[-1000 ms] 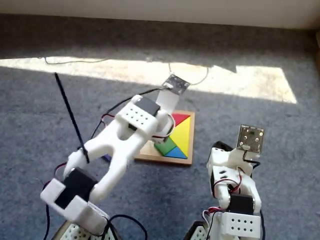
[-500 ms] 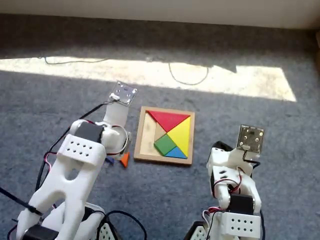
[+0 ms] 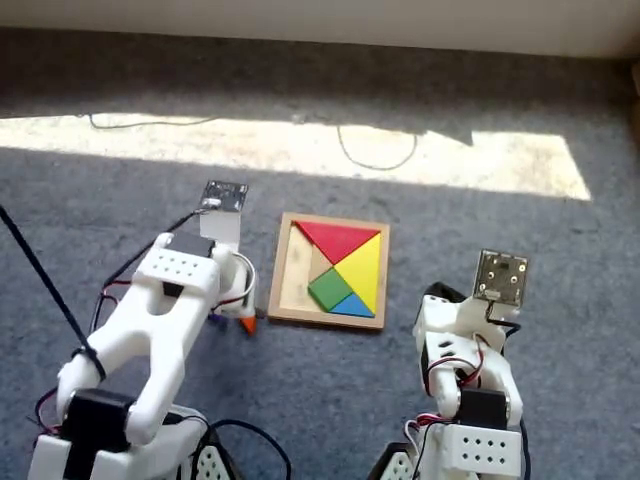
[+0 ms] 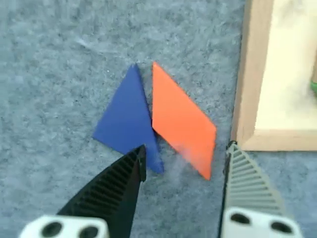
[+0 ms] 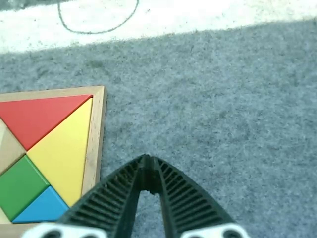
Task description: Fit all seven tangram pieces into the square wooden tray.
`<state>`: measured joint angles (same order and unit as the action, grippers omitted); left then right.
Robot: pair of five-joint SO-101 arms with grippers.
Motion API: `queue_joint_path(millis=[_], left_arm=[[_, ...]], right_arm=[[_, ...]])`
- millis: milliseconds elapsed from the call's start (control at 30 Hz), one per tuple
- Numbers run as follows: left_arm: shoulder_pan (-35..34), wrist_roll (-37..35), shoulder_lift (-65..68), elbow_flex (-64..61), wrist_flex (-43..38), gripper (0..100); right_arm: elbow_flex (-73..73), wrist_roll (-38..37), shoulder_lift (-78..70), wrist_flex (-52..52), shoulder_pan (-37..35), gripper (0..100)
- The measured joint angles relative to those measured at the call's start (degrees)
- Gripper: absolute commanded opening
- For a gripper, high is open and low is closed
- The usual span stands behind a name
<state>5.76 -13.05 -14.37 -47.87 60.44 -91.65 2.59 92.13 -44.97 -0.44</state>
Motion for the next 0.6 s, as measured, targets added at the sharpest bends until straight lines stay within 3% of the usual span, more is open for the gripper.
queue_joint_path(millis=[233,600], left_arm=[[0.0,-16.5,5.4,3.2,-0.1,26],[2.0,-20.6,5.5,3.2,-0.4,25]], right_arm=[[0.0,0.0,0.0,0.0,0.0,1.3],[0.0,0.0,0.0,0.0,0.0,1.3]])
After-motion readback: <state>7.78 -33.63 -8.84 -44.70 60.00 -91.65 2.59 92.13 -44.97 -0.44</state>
